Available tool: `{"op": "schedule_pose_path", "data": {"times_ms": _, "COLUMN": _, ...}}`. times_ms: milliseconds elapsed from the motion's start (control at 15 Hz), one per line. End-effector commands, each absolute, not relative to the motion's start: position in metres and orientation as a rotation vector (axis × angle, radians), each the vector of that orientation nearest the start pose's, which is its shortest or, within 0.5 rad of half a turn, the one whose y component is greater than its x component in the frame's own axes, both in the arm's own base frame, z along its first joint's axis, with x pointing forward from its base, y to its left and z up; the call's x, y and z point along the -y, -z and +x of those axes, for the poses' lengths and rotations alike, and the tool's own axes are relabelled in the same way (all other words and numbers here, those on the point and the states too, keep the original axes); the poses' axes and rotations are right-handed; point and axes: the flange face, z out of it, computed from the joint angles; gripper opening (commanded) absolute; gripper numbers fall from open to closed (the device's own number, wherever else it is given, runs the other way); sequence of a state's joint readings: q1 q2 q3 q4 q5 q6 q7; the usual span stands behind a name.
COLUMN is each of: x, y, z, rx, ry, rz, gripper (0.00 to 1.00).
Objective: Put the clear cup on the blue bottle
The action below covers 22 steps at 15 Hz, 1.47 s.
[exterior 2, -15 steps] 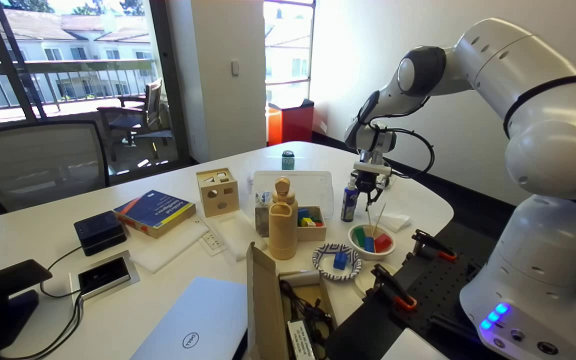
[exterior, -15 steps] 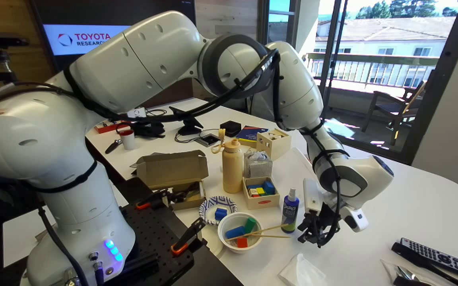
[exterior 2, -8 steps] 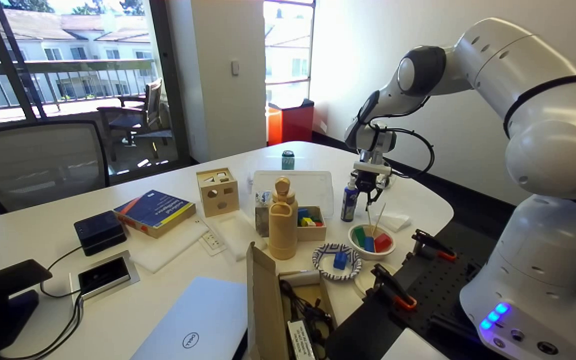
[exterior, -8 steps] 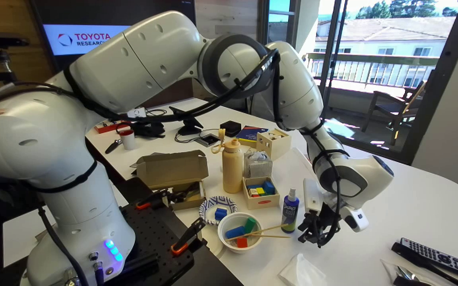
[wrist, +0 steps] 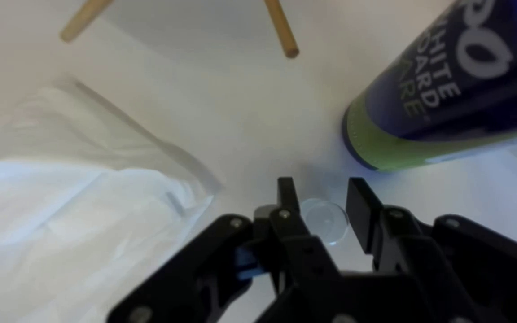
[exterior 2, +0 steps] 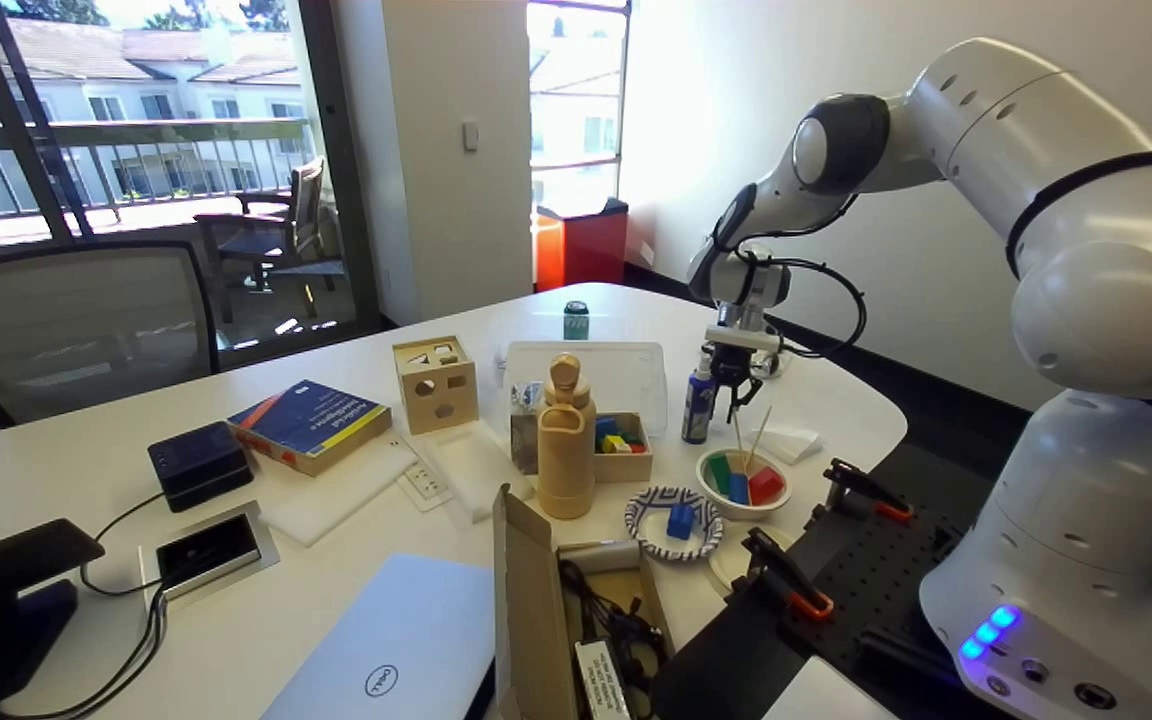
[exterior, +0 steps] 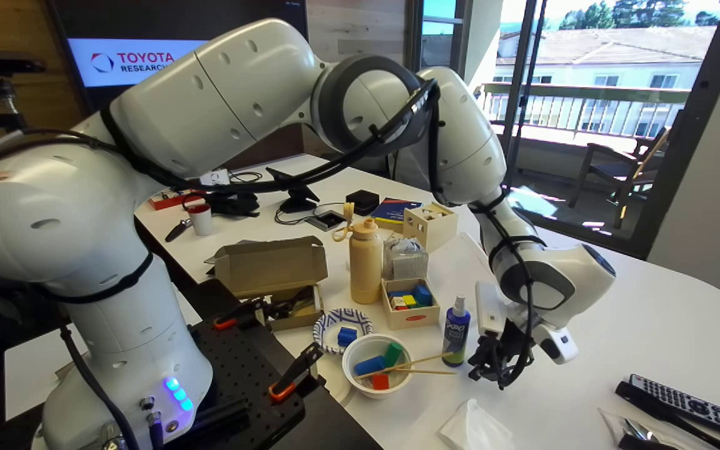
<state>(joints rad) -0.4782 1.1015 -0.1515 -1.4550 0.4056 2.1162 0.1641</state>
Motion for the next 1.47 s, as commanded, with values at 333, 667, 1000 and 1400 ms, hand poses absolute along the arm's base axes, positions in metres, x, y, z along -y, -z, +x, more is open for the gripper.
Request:
{"op": "schedule_pose_path", "data": {"times_ms": 333, "x": 0.358, "y": 0.008, "z": 0.535, "rx": -1.420, "ry": -0.525, "rz": -2.516, "gripper": 0.17}}
{"op": "schedule_pose_path", "data": {"times_ms": 667, "x": 0.360, "y": -0.001, "z": 0.536, "rx": -1.412, "ry": -0.522, "rz": -2.514, "gripper": 0.06}}
{"op": "schedule_pose_path", "data": {"times_ms": 1000, "x": 0.365, "y": -0.042, "z": 0.538, "rx": -1.432, "ry": -0.482, "rz": -2.529, "gripper": 0.06}}
{"op": "schedule_pose_path", "data": {"times_ms": 1400, "x": 0.347, "y": -0.117, "z": 0.540, "rx": -1.442, "ry": -0.407, "rz": -2.553, "gripper": 0.06}}
